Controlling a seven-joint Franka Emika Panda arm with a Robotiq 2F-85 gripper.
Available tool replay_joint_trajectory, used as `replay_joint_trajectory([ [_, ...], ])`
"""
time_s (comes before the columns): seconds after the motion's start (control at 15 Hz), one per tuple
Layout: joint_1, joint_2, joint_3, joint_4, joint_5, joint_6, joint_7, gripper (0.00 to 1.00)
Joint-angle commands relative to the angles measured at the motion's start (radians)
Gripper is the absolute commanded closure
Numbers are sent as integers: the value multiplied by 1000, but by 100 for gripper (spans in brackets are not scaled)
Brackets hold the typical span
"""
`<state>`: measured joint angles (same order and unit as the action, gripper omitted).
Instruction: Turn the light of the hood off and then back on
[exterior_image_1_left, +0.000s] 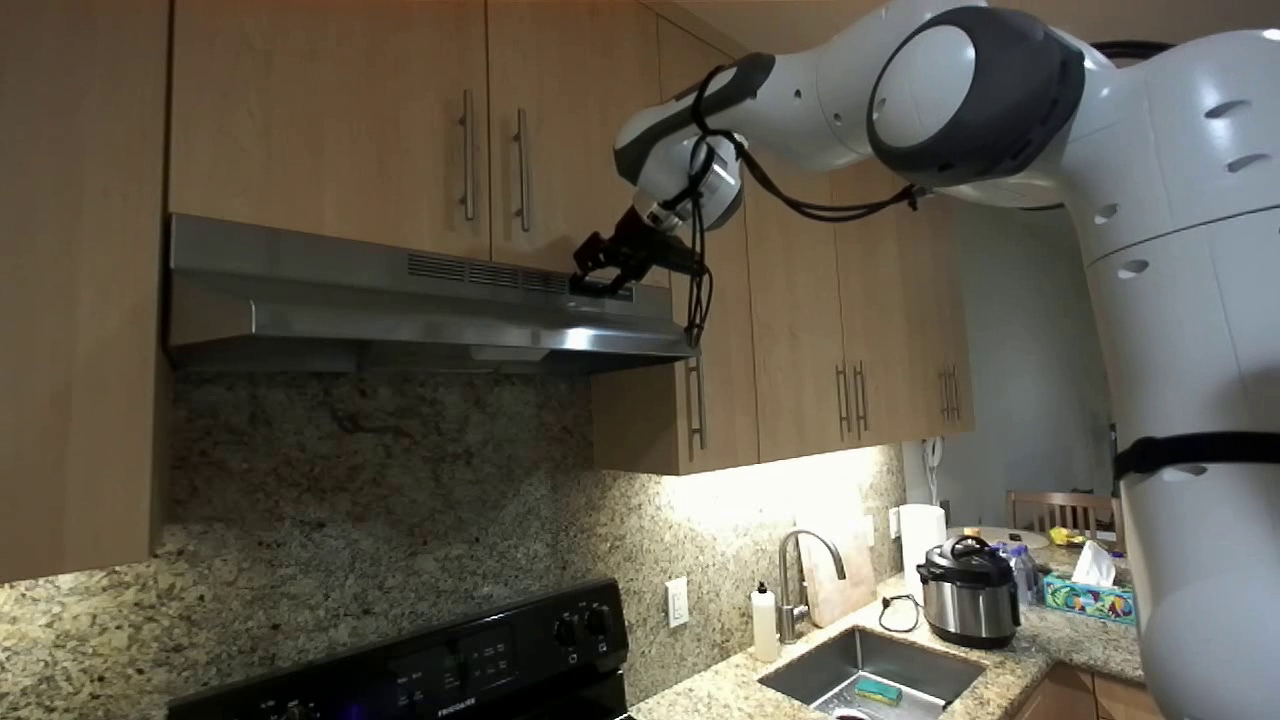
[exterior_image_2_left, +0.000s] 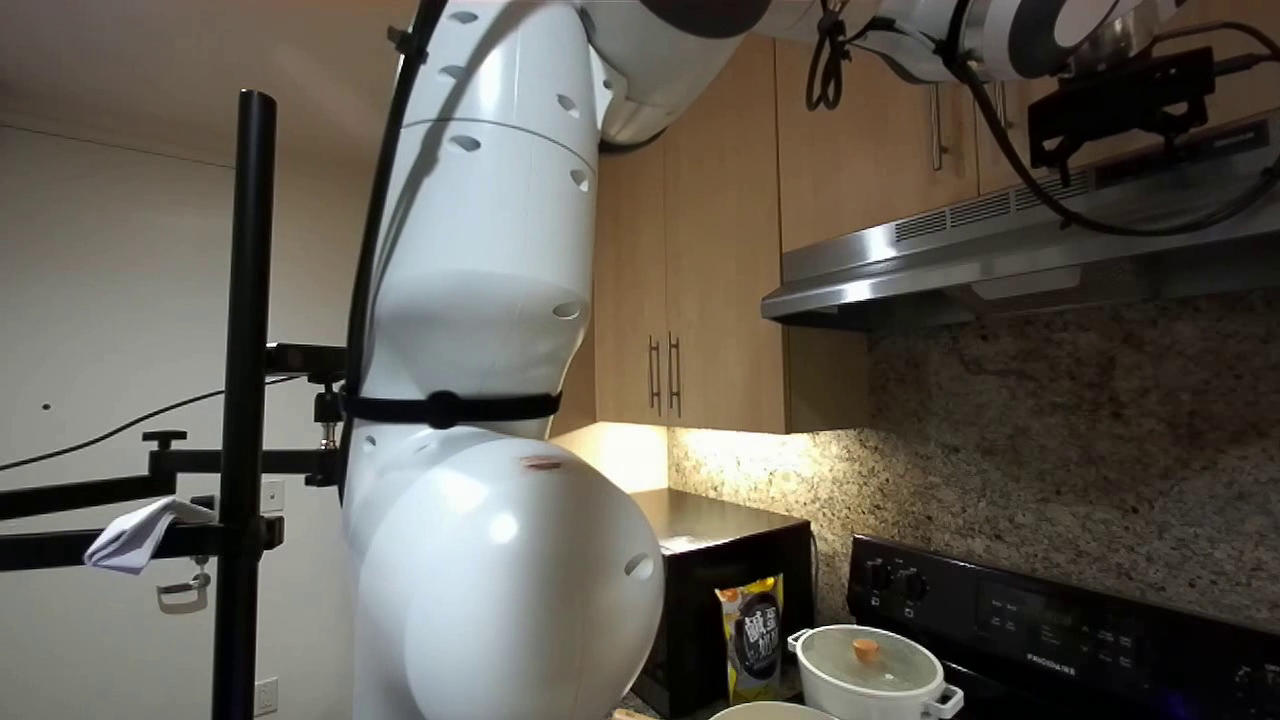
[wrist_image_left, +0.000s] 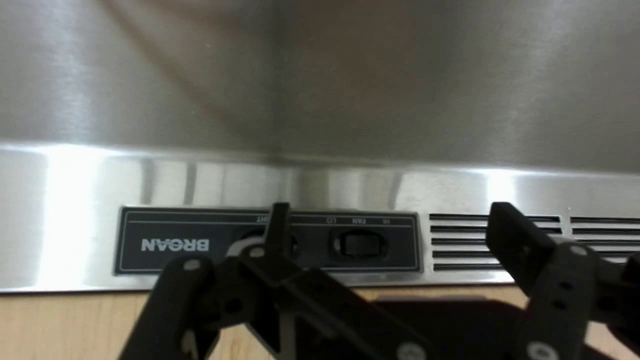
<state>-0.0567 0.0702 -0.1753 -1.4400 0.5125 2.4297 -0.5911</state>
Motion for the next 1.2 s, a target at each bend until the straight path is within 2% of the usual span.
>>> replay_joint_trajectory([
  [0.0,-13,30,-3,50,44,-27,-57,0],
  [1.13,-20,87,-3,146,43,-112,-55,0],
])
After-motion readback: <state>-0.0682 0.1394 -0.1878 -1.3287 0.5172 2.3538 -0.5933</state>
